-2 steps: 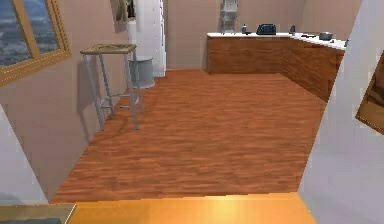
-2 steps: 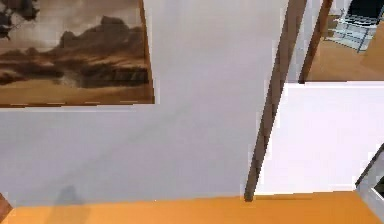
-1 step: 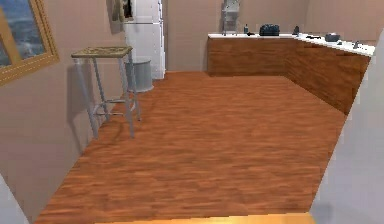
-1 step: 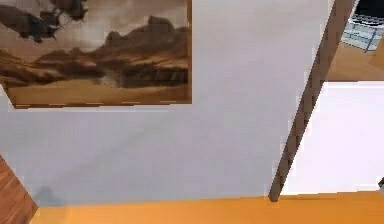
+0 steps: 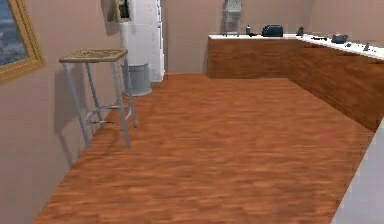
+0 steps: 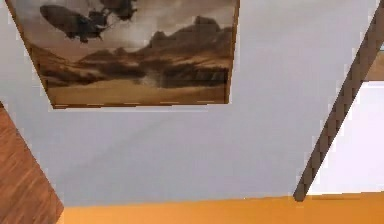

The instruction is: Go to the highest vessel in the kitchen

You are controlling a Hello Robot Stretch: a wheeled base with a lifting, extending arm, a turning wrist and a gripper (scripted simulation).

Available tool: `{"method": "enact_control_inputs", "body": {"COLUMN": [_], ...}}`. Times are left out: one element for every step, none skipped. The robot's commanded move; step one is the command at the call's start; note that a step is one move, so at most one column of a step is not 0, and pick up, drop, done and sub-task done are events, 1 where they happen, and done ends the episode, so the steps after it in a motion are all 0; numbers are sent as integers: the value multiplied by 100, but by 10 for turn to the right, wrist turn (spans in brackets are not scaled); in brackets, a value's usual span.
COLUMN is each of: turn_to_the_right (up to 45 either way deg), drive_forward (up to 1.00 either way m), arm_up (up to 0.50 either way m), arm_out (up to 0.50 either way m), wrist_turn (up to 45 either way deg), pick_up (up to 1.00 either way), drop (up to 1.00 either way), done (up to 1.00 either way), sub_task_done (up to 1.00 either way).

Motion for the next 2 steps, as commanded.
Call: {"method": "enact_control_inputs", "body": {"turn_to_the_right": [450, 390], "drive_forward": [0, 0], "arm_up": [0, 0], "arm_out": [0, 0], "wrist_turn": [0, 0], "pick_up": [0, 0], "drop": [0, 0], "done": [0, 0], "sub_task_done": [0, 0]}}
